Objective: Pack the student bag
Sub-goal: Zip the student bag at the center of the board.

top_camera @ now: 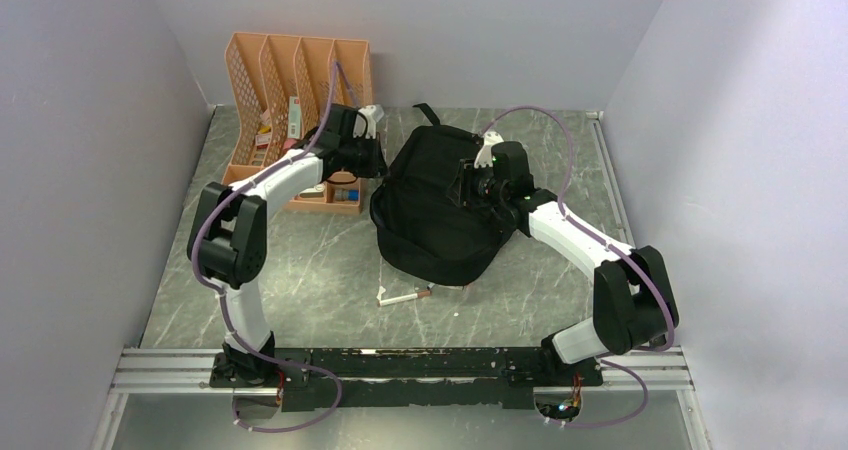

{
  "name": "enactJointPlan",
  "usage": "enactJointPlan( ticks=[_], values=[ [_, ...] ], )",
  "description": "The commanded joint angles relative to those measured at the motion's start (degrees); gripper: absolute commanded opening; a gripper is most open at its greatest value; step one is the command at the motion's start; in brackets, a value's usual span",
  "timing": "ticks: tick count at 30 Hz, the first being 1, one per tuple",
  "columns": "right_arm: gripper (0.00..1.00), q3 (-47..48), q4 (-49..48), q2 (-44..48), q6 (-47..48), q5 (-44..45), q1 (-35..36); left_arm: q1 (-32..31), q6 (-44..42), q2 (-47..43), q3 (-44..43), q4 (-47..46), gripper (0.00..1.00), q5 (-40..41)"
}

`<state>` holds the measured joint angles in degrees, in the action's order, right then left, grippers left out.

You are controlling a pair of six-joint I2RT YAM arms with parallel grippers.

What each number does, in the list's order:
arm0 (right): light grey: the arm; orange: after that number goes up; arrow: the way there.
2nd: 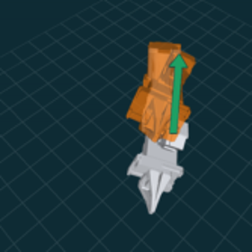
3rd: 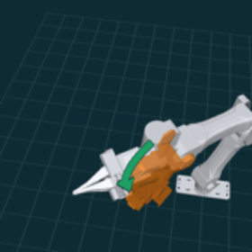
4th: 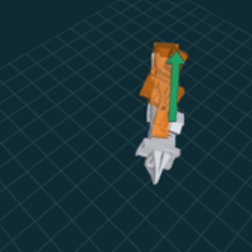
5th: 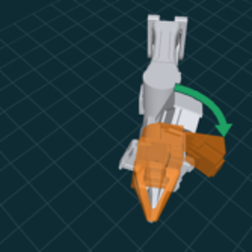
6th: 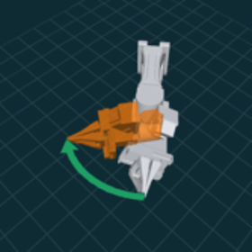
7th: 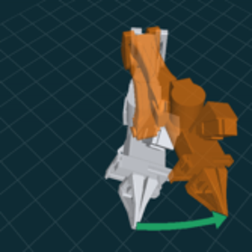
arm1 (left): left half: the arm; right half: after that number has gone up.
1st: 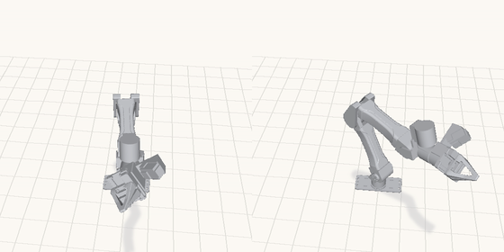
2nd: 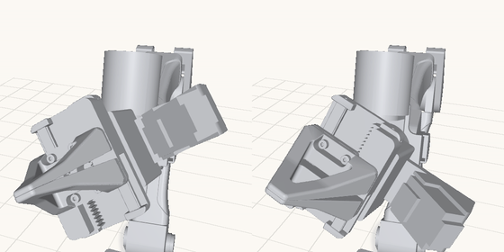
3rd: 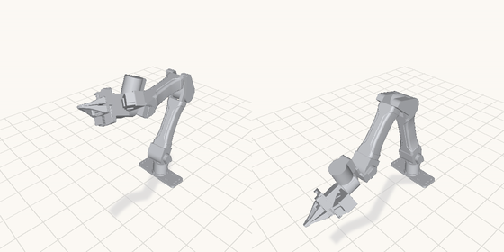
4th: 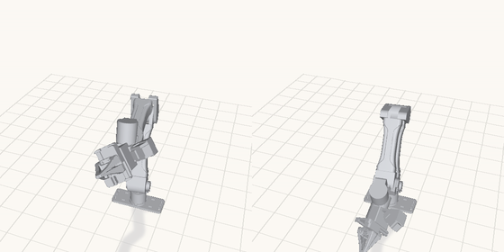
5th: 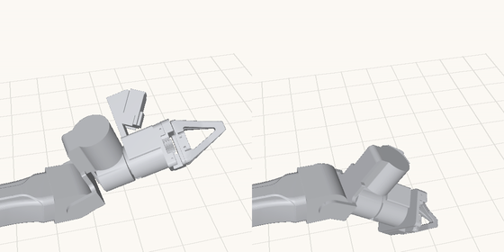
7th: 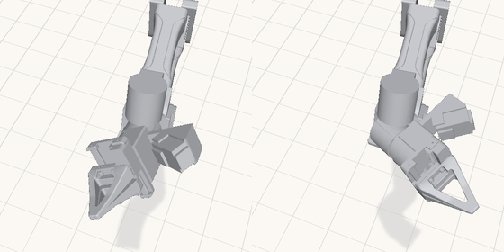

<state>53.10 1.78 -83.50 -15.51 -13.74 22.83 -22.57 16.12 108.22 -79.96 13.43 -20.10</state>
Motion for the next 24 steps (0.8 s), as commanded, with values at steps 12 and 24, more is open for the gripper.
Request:
enactJointPlan(
  ticks=[12, 24],
  values=[
    [0.41, -0.41, -0.82, -0.26, 0.05, -0.5, -0.22, -2.02, -16.25, -2.14, -5.98, 9.2, 0.46, 4.45],
    [0.41, -0.02, -0.52, -0.26, 0.09, -0.96, -0.24, -10.98, -29.72, 0.45, -9.37, 12.93, 0.64, 26.32]
  ],
)
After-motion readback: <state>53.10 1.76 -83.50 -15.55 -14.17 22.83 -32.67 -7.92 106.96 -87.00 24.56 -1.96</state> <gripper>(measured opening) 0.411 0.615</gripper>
